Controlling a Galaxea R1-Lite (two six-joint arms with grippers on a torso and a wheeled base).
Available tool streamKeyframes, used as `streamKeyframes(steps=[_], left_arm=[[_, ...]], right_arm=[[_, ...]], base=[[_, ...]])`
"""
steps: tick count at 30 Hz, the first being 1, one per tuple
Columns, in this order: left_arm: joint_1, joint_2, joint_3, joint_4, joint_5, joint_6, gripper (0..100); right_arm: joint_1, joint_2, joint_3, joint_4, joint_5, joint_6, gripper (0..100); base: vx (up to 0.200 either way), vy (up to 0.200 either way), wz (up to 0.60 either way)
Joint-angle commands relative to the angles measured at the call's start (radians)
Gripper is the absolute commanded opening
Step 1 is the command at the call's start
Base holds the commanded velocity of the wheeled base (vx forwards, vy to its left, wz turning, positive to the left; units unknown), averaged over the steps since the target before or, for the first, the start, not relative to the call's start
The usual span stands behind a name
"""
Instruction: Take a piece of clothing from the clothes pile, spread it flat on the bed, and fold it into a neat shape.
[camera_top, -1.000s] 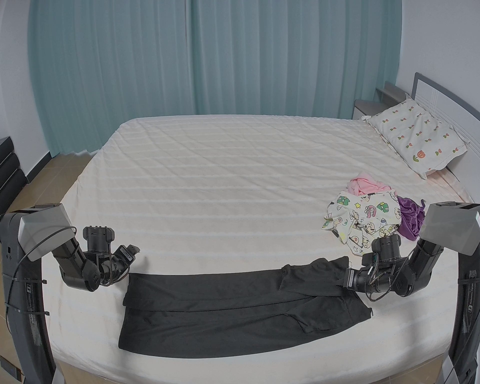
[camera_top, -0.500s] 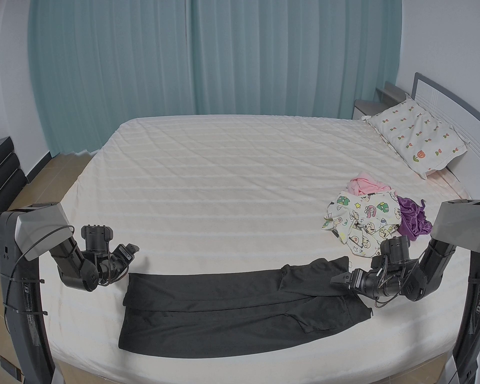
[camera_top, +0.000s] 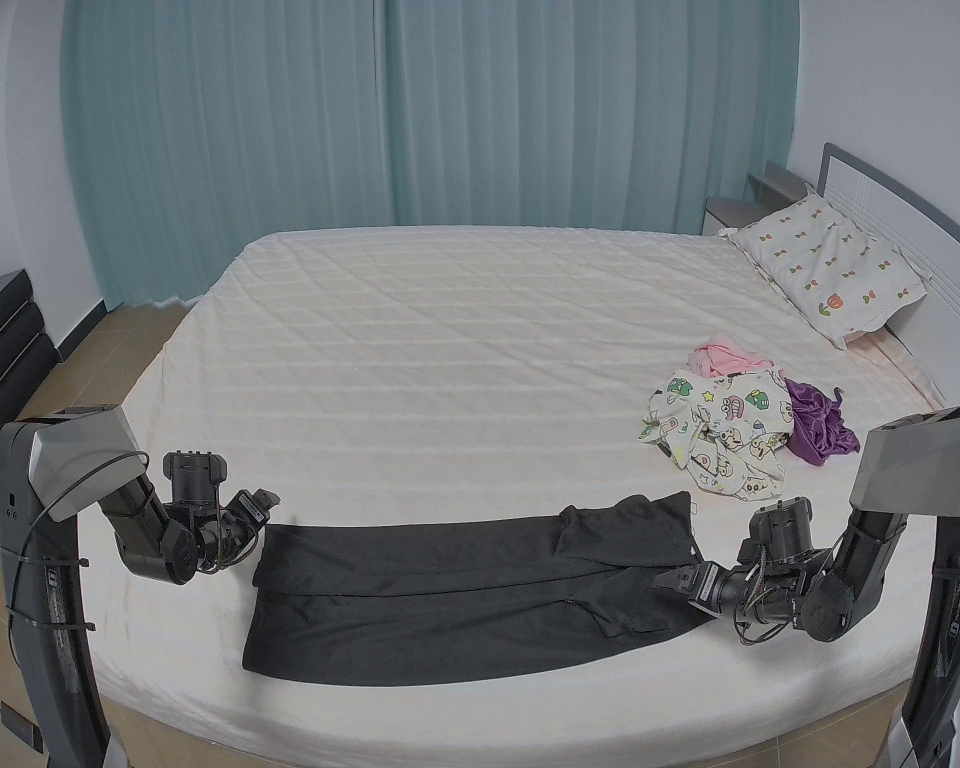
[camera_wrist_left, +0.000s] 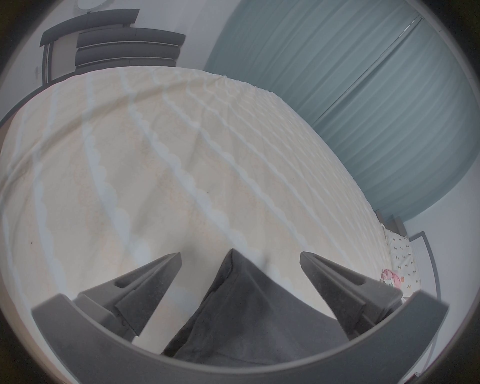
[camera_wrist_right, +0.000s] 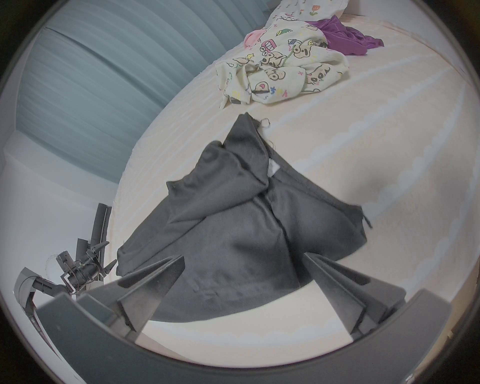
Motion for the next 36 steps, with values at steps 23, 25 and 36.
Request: streamKeyframes(steps=[23, 25, 36], left_arm=[[0.001, 0.005, -0.009, -0.001, 0.000, 0.000, 100], [0.001, 0.005, -0.009, -0.001, 0.000, 0.000, 100], [0.001, 0.003, -0.007, -0.001, 0.000, 0.000, 100]], right_arm=[[0.013, 0.131, -0.020, -0.141, -0.052, -0.077, 0], [0.008, 0.128, -0.009, -0.144, -0.052, -0.087, 0], [-0.031, 0.083, 0.043, -0.143, -0.043, -0.097, 0]], base=[[0.000, 0.000, 0.00], [0.000, 0.000, 0.00], [0.000, 0.000, 0.00]])
